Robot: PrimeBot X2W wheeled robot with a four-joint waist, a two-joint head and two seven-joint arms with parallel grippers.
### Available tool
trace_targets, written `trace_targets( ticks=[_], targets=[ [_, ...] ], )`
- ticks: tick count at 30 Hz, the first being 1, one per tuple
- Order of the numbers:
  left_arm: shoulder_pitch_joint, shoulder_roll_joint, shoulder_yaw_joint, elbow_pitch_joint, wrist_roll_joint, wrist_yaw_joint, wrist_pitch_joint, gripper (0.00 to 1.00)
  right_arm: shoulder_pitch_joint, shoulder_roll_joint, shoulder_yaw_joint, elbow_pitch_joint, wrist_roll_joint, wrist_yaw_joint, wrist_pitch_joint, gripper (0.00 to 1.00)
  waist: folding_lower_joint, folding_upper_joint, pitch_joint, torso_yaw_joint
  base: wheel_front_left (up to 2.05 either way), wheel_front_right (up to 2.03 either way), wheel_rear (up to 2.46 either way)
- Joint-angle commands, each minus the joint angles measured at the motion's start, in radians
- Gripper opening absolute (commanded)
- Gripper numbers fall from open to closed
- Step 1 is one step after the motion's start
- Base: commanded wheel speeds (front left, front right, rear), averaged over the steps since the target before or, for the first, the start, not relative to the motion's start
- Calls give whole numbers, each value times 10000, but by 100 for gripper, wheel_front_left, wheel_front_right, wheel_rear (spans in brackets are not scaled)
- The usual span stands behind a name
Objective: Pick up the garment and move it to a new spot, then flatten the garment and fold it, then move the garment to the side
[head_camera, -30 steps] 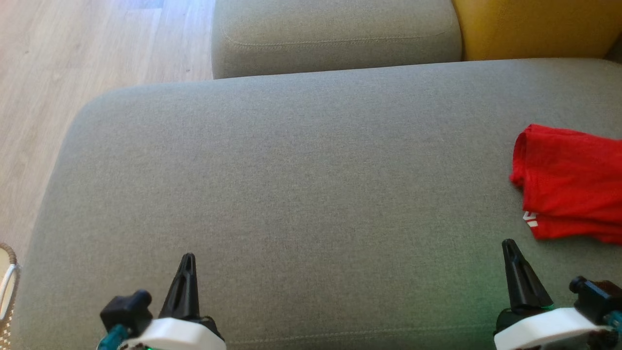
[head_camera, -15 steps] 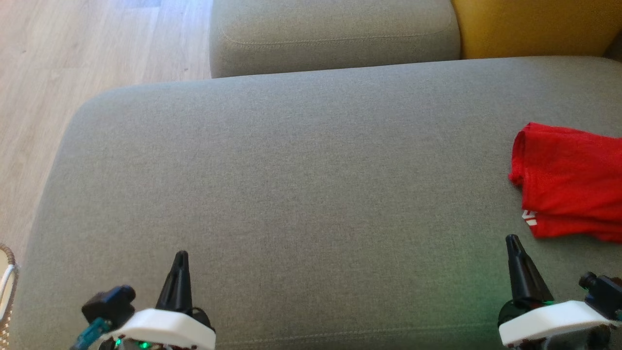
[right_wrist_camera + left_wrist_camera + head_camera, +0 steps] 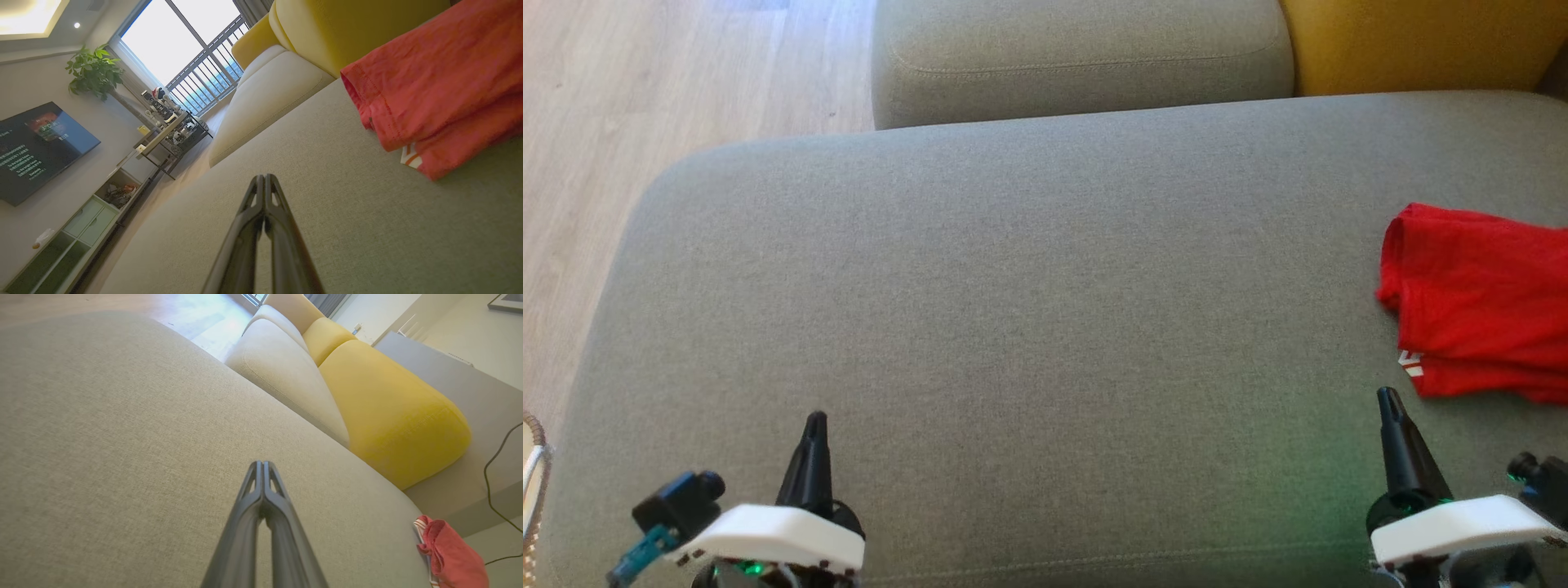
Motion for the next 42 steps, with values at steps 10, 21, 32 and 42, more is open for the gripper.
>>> trace_targets(
  ticks=[10,21,32,42],
  targets=[
    [-716,179,500,-139,-1323,-270,289,0,-729,-126,32,-176,1341,-2,315,0,0,0,25,-30,0,0,0],
    [-923,192,791,23,-2622,-487,591,0,-927,-136,28,-46,2640,-2,635,0,0,0,54,-64,0,0,0],
    [-1131,197,1092,188,-3909,-702,901,0,-1124,-145,21,84,3934,-2,956,0,0,0,81,-98,0,0,0],
    [-1322,196,1375,339,-5075,-899,1190,0,-1304,-153,14,202,5112,-3,1249,0,0,0,107,-129,0,0,0]
  ],
)
